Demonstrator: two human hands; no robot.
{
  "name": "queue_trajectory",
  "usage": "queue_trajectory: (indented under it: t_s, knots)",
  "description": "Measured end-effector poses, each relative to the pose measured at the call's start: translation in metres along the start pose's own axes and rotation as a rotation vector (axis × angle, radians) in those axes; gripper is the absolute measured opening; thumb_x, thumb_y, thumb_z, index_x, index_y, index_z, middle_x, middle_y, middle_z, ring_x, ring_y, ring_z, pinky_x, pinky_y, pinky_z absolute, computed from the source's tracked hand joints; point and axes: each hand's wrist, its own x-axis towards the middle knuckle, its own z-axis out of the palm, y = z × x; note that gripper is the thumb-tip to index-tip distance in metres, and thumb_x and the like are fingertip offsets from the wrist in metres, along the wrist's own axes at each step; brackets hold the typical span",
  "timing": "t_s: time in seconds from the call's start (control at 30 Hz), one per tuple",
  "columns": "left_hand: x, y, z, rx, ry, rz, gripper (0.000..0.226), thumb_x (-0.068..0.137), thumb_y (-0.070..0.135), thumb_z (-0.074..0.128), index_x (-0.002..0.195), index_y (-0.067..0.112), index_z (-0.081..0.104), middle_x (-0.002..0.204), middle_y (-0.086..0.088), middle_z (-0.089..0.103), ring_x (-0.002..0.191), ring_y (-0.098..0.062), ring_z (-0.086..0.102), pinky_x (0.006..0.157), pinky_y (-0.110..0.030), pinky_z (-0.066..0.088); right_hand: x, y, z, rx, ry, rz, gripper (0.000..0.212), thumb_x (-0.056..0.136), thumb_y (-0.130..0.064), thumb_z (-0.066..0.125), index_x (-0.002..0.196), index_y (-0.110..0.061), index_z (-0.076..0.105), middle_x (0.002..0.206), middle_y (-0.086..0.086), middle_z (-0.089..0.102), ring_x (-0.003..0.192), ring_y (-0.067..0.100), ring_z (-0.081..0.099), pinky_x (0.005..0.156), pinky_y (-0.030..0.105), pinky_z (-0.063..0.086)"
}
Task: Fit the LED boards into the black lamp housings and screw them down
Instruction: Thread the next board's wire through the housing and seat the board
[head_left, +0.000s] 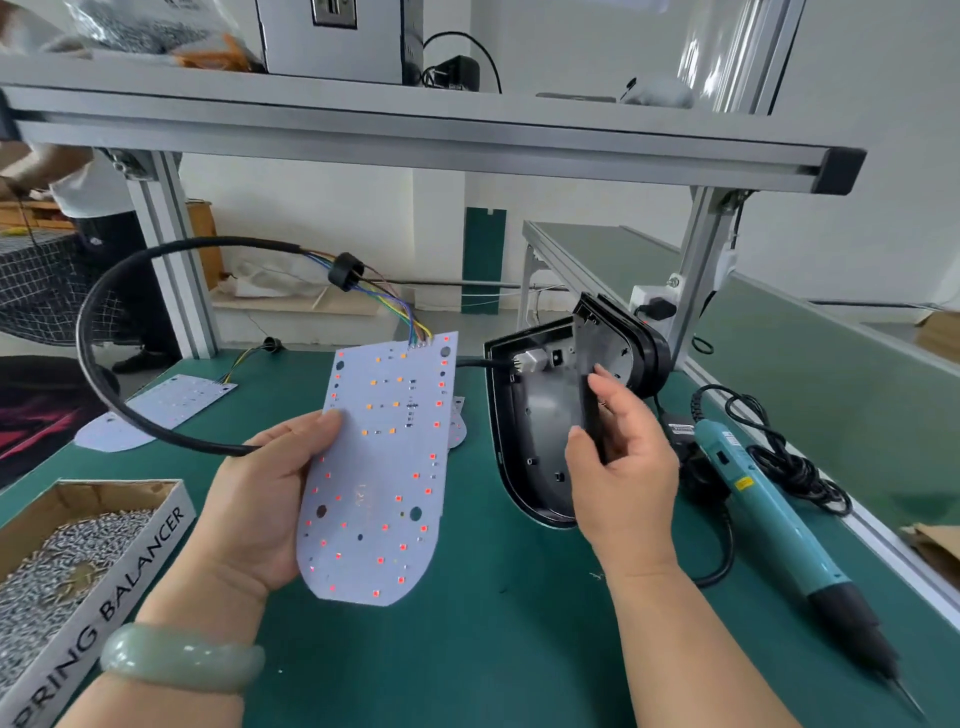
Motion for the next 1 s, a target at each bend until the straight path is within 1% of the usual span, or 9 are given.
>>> queue_trajectory:
  t_s: [0.1,0.17,0.23,0.33,0.5,0.57,0.67,0.8,1.0]
  knots:
    - [0.003,0.000,-0.005,-0.037,0.052,-0.035,0.033,0.093,0.017,0.048,0.073,0.007,0.073,0.067,-0.008,0.072,0.052,-0.021,0.068,0.046,-0.028,0.054,0.001,-0.001,-0.003,-0.017,-0.071,-0.050,0.061,0.078,0.015,0.058,0.104,-0.040,0.061,0.125,-0.017,0.060,0.116,-0.005,0.056,0.098,0.009,0.040]
    - [0.004,0.000,-0.007,-0.069,0.029,-0.058,0.024,0.087,0.021,0.052,0.087,0.004,0.069,0.072,-0.009,0.073,0.056,-0.023,0.069,0.048,-0.030,0.056,-0.001,-0.002,-0.002,-0.027,-0.186,-0.087,0.062,0.073,0.018,0.058,0.102,-0.037,0.064,0.122,-0.016,0.062,0.115,-0.004,0.057,0.101,0.015,0.042]
    - [0.005,-0.003,-0.006,-0.059,-0.004,-0.055,0.026,0.076,0.023,0.056,0.087,0.003,0.070,0.074,-0.010,0.073,0.058,-0.023,0.070,0.049,-0.031,0.056,-0.005,-0.002,0.003,0.028,-0.254,-0.083,0.059,0.073,0.018,0.056,0.102,-0.032,0.066,0.122,-0.011,0.065,0.116,0.002,0.060,0.103,0.023,0.045]
    - [0.003,-0.012,0.002,0.009,-0.087,-0.046,0.026,0.076,0.019,0.054,0.075,0.007,0.077,0.079,-0.013,0.075,0.063,-0.022,0.072,0.053,-0.030,0.057,-0.010,-0.006,0.014,0.240,-0.266,0.040,0.052,0.075,0.016,0.052,0.106,-0.022,0.066,0.110,-0.007,0.072,0.105,0.008,0.067,0.092,0.021,0.050]
    - [0.004,-0.021,0.007,-0.006,-0.195,-0.047,0.028,0.083,0.020,0.054,0.101,0.012,0.073,0.102,-0.011,0.074,0.084,-0.023,0.072,0.066,-0.032,0.058,-0.017,-0.010,0.027,0.408,-0.199,0.257,0.050,0.081,0.022,0.051,0.099,-0.022,0.067,0.094,-0.015,0.075,0.087,-0.001,0.069,0.071,0.011,0.051]
    - [0.007,-0.025,0.008,0.075,-0.088,-0.044,0.033,0.080,0.023,0.061,0.107,0.005,0.067,0.100,-0.011,0.074,0.081,-0.024,0.070,0.065,-0.031,0.057,-0.018,-0.007,0.030,0.521,-0.136,0.400,0.044,0.084,0.020,0.052,0.097,-0.019,0.067,0.093,-0.008,0.075,0.084,0.003,0.070,0.067,0.014,0.052]
    - [0.012,-0.029,0.008,0.262,0.175,-0.038,0.029,0.081,0.024,0.071,0.092,-0.002,0.065,0.080,-0.007,0.073,0.069,-0.023,0.064,0.066,-0.033,0.053,-0.017,-0.004,0.033,0.632,-0.041,0.543,0.037,0.085,0.018,0.053,0.097,-0.014,0.066,0.101,0.005,0.074,0.088,0.014,0.070,0.070,0.022,0.055]
    - [0.010,-0.029,0.007,0.369,0.230,-0.123,0.023,0.070,0.031,0.080,0.083,0.014,0.074,0.082,-0.009,0.076,0.074,-0.028,0.071,0.076,-0.046,0.058,-0.020,-0.004,0.038,0.687,-0.003,0.609,0.033,0.083,0.017,0.055,0.097,-0.012,0.064,0.104,0.009,0.072,0.082,0.014,0.070,0.064,0.022,0.054]
    - [0.009,-0.029,0.007,0.349,0.278,-0.200,0.037,0.070,0.041,0.076,0.079,0.005,0.071,0.074,-0.007,0.075,0.060,-0.020,0.071,0.063,-0.032,0.055,-0.022,-0.002,0.038,0.730,0.000,0.676,0.029,0.088,0.013,0.051,0.103,-0.010,0.058,0.095,0.008,0.072,0.080,0.019,0.067,0.075,0.033,0.054]
